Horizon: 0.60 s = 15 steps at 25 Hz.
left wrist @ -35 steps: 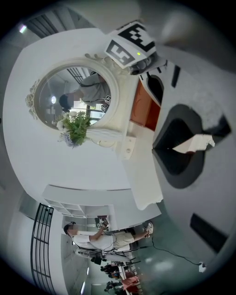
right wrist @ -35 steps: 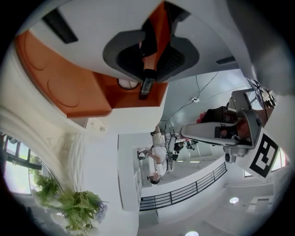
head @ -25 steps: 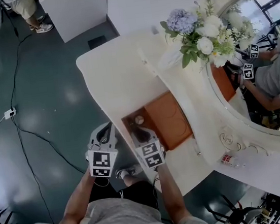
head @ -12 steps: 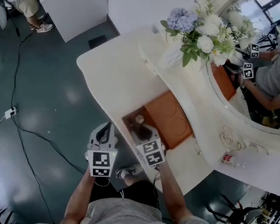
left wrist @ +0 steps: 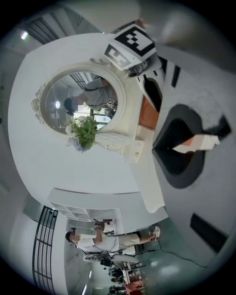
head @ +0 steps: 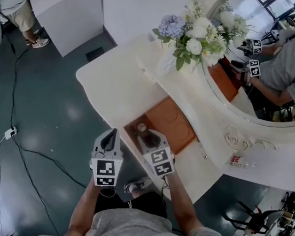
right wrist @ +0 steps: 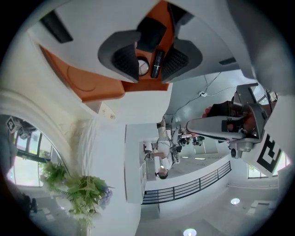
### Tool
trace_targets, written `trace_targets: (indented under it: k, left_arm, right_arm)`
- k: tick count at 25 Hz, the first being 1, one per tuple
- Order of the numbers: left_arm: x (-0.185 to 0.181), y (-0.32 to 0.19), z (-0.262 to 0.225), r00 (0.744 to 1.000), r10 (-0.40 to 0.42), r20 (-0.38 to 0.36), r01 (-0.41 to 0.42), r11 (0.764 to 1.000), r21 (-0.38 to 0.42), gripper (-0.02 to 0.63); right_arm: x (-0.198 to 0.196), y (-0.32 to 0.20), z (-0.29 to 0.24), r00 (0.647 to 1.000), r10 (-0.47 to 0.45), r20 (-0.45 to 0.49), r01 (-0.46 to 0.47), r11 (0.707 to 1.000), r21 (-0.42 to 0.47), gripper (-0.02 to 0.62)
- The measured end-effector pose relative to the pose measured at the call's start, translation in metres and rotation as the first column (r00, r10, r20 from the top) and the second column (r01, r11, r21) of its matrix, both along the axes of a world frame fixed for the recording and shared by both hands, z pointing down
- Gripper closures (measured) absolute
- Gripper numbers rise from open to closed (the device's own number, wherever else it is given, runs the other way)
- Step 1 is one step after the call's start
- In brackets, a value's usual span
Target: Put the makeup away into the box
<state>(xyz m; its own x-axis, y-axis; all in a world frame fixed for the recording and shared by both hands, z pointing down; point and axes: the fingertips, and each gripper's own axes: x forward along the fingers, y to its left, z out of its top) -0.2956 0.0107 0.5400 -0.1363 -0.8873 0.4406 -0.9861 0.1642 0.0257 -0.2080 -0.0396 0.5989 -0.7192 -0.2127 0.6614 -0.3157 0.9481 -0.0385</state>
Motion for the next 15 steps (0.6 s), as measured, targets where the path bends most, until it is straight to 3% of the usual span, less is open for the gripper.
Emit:
trace_targets:
  k: [8, 12, 15]
  left_arm:
    - [0.024, -0.029, -0.050, 0.989, 0.136, 0.052, -0.140, 0.988, 0.071, 0.603]
    - [0.049, -0.044, -0.076, 0.972, 0.222, 0.082, -0.230, 0.967, 0.105, 0.603]
    - [0.073, -0.055, -0.096, 0.949, 0.299, 0.100, -0.311, 0.941, 0.137, 0.603]
  right_arm:
    - [0.033, -0.022, -0.068, 0.979, 0.165, 0.123, -0.175, 0.981, 0.081, 0.439]
    - [0.064, -0.033, -0.102, 0.942, 0.274, 0.194, -0.300, 0.946, 0.122, 0.440]
    - [0.093, -0.037, -0.126, 0.897, 0.364, 0.250, -0.405, 0.904, 0.139, 0.440]
